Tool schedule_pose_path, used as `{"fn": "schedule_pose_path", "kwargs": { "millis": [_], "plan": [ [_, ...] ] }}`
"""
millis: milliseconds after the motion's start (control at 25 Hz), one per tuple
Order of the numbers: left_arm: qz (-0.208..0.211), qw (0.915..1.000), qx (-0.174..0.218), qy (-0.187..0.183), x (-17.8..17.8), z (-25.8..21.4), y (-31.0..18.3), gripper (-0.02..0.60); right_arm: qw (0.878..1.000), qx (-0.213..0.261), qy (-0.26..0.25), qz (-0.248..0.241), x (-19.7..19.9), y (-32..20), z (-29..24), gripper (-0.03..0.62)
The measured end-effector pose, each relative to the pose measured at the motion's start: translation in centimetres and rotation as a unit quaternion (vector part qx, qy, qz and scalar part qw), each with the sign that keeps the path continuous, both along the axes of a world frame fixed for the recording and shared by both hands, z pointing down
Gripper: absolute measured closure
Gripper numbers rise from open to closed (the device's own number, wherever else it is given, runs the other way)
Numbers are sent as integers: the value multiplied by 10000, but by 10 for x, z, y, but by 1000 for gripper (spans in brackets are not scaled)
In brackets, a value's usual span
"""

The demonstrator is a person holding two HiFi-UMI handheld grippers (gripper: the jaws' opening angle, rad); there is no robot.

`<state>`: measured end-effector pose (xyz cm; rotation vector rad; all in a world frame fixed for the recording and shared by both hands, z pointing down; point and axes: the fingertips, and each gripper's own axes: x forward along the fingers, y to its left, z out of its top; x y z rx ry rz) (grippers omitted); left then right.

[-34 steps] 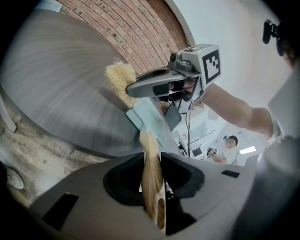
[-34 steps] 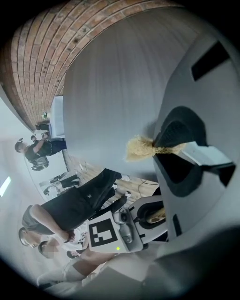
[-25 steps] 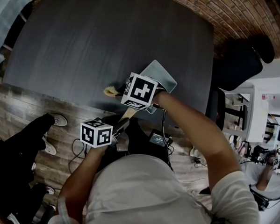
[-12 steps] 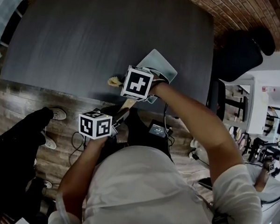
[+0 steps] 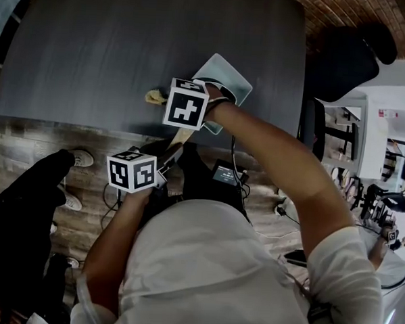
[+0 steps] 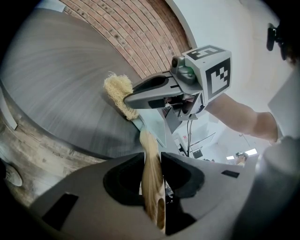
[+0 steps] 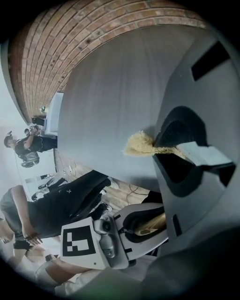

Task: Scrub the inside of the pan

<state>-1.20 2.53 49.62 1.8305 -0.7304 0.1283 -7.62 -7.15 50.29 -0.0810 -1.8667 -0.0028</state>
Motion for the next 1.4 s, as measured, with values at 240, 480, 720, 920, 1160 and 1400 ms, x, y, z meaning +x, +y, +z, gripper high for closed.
{"fn": "schedule_pose_path", "kwargs": {
  "millis": [240,480,720,920,1160,1400],
  "plan": [
    [-86,10000,6,-10,1,0,-3,462,9971,538,-445,286,-16,-22,-13,551],
    [-154,9999,-6,-17,-1,1,-3,462,9865,1030,-932,865,-23,-53,-40,551],
    [-342,9994,7,-68,-7,2,-17,462,9765,1195,-1159,1370,-4,-68,-60,551],
    [-614,9980,34,-112,-14,3,-32,462,9636,1306,-1299,1939,29,-71,-72,551],
    [-845,9963,88,-154,-17,5,-55,460,9412,1410,-1416,2722,76,-70,-86,551],
    [-934,9953,23,-239,-4,6,-83,460,9166,1487,-1506,3391,124,-64,-93,551]
  ]
}}
